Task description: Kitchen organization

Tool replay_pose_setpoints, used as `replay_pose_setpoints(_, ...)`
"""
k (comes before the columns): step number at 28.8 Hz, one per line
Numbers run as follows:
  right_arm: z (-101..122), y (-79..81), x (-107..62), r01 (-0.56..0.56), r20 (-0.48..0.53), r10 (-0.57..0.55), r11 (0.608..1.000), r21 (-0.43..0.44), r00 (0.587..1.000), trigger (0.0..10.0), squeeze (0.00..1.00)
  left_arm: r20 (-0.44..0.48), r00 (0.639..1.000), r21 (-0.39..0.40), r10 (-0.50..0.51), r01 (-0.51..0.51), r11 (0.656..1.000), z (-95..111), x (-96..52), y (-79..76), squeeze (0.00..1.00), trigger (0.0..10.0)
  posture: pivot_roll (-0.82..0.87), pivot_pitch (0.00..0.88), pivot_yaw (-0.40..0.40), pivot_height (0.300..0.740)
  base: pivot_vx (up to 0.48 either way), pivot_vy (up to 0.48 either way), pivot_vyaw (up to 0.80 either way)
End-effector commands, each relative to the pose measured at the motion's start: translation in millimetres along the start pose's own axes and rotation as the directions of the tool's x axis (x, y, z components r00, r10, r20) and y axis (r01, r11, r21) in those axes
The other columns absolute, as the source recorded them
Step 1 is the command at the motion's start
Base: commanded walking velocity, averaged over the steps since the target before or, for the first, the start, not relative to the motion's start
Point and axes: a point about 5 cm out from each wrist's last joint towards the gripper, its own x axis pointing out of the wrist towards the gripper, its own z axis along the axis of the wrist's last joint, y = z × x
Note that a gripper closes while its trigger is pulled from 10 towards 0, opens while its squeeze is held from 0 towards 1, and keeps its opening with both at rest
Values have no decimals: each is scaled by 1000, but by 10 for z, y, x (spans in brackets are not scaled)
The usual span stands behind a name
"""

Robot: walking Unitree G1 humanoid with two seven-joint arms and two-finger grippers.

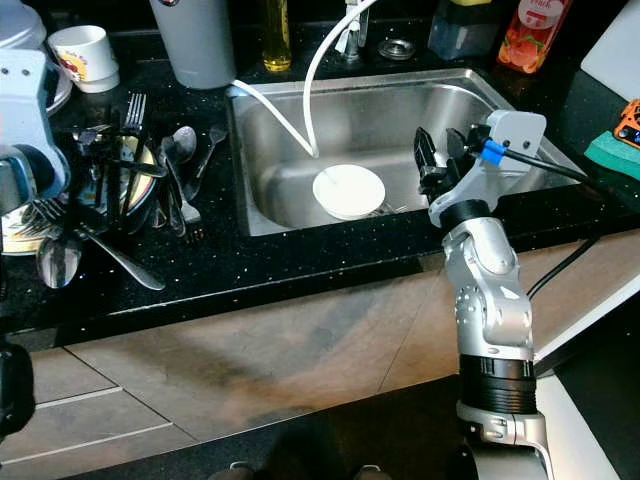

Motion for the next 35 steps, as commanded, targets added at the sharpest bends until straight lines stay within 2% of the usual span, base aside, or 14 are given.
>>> replay_pose_setpoints(1,34,-40,-28,13,14,-12,1000,-7,1000,10000,0,-17,998,14,56,-56,998,21,-34,127,0,10000,102,134,1,740,0,0,0)
replay_pose_setpoints(5,31,-60,-33,17,12,-17,1000,-9,1000,10000,0,-20,996,19,83,-83,996,38,-86,214,0,10000,106,134,-4,740,0,0,0)
replay_pose_setpoints(13,29,-18,8,-1,14,1,1000,-2,1000,10000,0,-46,997,-14,55,-56,998,4,-134,238,0,10000,111,132,-11,740,0,0,0)
replay_pose_setpoints(24,21,-12,16,-10,11,10,1000,1,1000,10000,0,-87,993,-100,81,-89,991,-147,-162,286,0,10000,115,122,-15,740,0,0,0)
replay_pose_setpoints(25,24,-8,21,-12,11,12,1000,1,1000,10000,0,-95,992,-112,84,-94,989,-175,-151,290,0,8275,115,122,-15,740,0,0,0)
replay_pose_setpoints(26,27,-5,26,-14,12,14,1000,1,1000,10000,0,-103,991,-121,81,-94,988,-209,-137,286,0,4627,115,122,-15,740,0,0,0)
replay_pose_setpoints(27,29,-5,31,-15,13,15,1000,1,1000,10000,0,-112,990,-136,81,-96,986,-244,-119,283,0,3098,111,116,-19,740,0,0,0)
replay_pose_setpoints(29,30,-5,34,-16,13,16,1000,0,1000,10000,0,-118,990,-147,80,-97,984,-267,-106,279,0,3098,111,116,-19,740,0,0,0)
replay_pose_setpoints(30,33,-6,36,-17,14,17,1000,-1,1000,10000,0,-125,989,-161,75,-95,982,-305,-79,276,0,0,110,113,-19,740,0,0,0)
replay_pose_setpoints(35,35,-12,30,-16,15,16,1000,-3,1000,10000,0,-136,988,-155,76,-97,983,-357,-31,270,0,0,104,107,-14,740,0,0,0)
